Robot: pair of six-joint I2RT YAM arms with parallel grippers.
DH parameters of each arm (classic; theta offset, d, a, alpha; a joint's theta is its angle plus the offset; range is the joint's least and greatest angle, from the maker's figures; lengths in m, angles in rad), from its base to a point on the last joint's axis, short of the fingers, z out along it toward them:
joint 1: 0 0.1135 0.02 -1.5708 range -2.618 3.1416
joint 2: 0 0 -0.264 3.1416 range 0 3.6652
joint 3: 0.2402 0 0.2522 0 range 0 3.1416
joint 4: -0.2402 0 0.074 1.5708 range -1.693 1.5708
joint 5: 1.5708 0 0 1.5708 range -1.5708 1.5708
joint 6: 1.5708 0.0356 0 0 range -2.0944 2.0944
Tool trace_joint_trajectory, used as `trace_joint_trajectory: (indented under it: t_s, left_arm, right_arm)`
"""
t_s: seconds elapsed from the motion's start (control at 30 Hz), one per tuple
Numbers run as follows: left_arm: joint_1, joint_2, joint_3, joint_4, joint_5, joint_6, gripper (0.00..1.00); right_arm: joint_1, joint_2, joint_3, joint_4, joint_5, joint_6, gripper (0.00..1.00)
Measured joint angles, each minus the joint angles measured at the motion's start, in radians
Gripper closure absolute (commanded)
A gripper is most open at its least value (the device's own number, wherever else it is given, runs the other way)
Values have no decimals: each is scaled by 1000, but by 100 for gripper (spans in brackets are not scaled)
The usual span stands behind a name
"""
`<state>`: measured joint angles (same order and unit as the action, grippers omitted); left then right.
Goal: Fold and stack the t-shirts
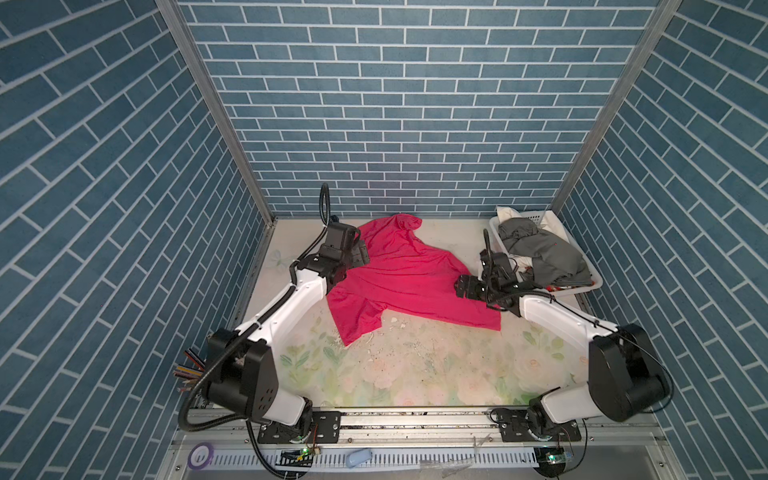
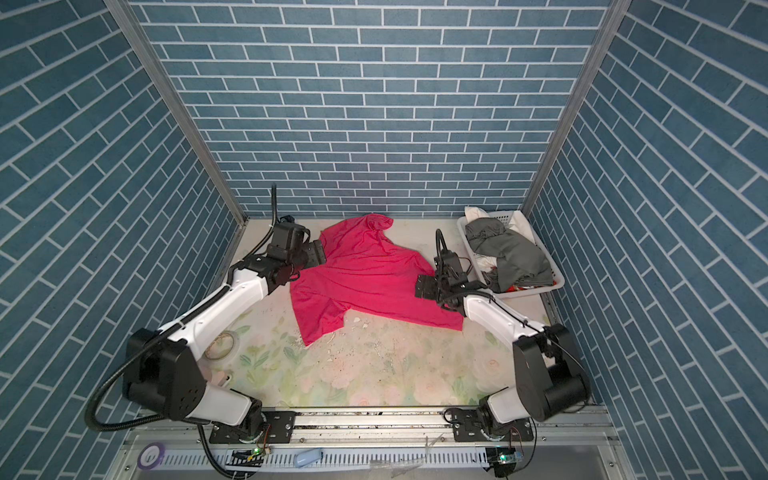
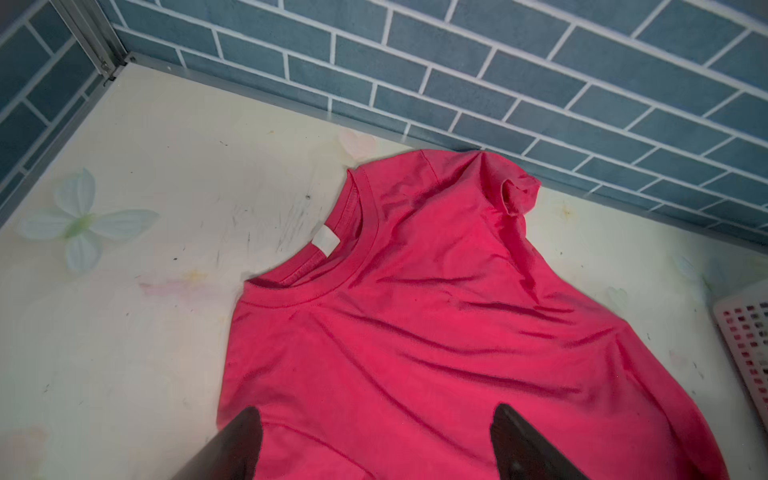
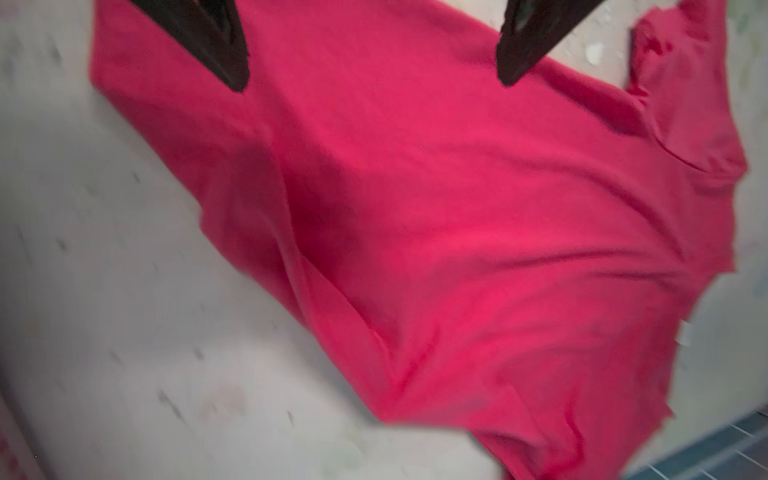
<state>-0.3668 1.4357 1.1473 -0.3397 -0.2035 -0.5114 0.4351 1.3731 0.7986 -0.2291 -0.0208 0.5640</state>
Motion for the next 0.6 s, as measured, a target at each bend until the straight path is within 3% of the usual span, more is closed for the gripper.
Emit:
trace_joint_trajectory:
  t_s: [0.27, 0.6]
  left_arm:
    - [11, -127, -239, 5, 158, -36, 12]
    - [11, -196, -346, 69, 341, -104, 12]
  right_arm:
    - [-3, -353, -311, -76, 79, 247, 2]
    - [74, -500, -494, 70, 85, 771, 2]
